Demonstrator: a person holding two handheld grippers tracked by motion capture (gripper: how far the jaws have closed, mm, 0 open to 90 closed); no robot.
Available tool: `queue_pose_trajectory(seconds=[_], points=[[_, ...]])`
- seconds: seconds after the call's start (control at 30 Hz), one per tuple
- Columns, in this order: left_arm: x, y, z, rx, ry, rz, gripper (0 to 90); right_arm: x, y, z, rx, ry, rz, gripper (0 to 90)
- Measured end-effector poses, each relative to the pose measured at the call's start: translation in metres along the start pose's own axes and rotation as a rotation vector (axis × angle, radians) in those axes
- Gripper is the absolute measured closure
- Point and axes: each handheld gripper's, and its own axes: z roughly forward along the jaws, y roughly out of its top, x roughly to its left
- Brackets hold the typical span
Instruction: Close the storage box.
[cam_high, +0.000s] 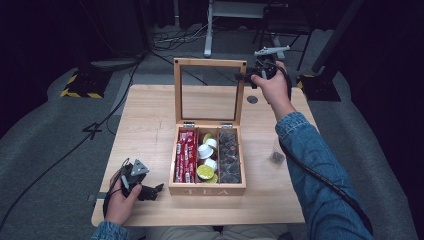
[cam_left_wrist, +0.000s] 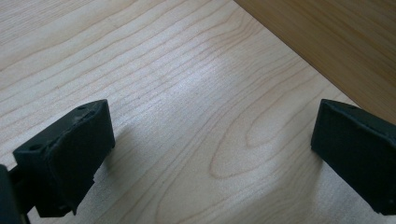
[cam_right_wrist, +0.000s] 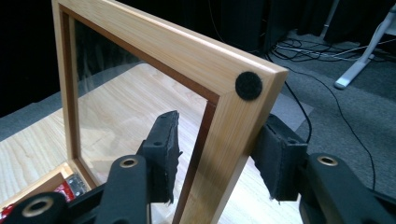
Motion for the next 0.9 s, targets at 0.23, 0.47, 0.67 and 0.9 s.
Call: queue_pose_trajectory(seconds=[0.23,0.47,0.67,0.9], points=[[0.001,0.0,0.0,0.005,-0.003,0.001,0.0,0.0,0.005,-0.001,-0.004,-0.018,-0.002,57.8],[0.001,0.001,0.0,0.005,-0.001,0.002,0.0,0.001,0.005,-0.005,-0.006,-0.013,-0.001,60.2],[0.001,0.001,0.0,0.003,0.001,0.003,0.0,0.004,0.005,-0.012,-0.009,0.005,-0.003,62.1],[0.001,0.001,0.0,0.001,-0.001,-0.001,0.0,0.014,0.002,-0.028,-0.029,0.037,-0.031,62.0]])
